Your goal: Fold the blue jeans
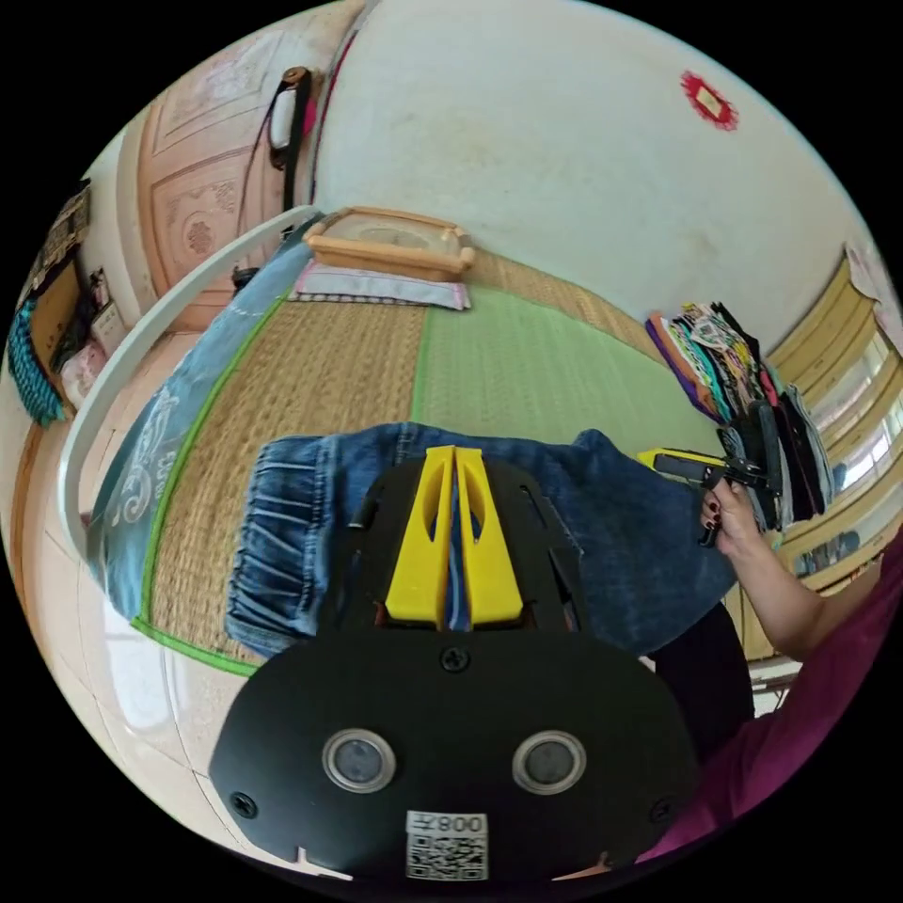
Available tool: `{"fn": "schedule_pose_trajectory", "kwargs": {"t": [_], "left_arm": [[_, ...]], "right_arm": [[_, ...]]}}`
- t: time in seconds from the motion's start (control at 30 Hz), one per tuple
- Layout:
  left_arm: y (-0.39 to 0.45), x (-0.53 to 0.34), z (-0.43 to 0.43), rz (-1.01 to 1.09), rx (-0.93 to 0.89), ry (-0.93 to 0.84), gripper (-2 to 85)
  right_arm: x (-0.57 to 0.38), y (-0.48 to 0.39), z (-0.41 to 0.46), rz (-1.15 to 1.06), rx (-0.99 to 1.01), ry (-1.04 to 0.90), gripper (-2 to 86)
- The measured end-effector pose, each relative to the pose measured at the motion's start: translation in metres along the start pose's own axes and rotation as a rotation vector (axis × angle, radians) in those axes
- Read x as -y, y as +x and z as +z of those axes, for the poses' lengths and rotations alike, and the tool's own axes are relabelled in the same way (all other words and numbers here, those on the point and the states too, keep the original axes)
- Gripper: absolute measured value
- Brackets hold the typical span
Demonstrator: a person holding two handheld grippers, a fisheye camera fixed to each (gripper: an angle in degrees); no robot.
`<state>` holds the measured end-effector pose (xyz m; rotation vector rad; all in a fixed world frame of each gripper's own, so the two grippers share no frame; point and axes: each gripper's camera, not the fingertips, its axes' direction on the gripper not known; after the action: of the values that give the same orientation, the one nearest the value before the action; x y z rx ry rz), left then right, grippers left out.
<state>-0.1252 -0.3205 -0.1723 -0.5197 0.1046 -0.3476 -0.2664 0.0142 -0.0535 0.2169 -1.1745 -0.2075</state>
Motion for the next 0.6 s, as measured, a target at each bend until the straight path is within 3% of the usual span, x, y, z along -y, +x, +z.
{"fn": "schedule_pose_trajectory", "kwargs": {"t": [0.23, 0.37, 0.6], "left_arm": [[0.125, 0.029, 0.115, 0.264, -0.239, -0.168, 0.0], [0.161, 0.033, 0.178, 0.321, -0.126, -0.32, 0.1], [0.189, 0.021, 0.19, 0.28, -0.144, -0.293, 0.1]], "right_arm": [[-0.068, 0.069, -0.039, 0.228, -0.117, 0.0, 0.1], [-0.083, 0.083, -0.038, 0.249, -0.184, -0.021, 0.1], [-0.097, 0.085, -0.056, 0.244, -0.189, 0.007, 0.0]]}}
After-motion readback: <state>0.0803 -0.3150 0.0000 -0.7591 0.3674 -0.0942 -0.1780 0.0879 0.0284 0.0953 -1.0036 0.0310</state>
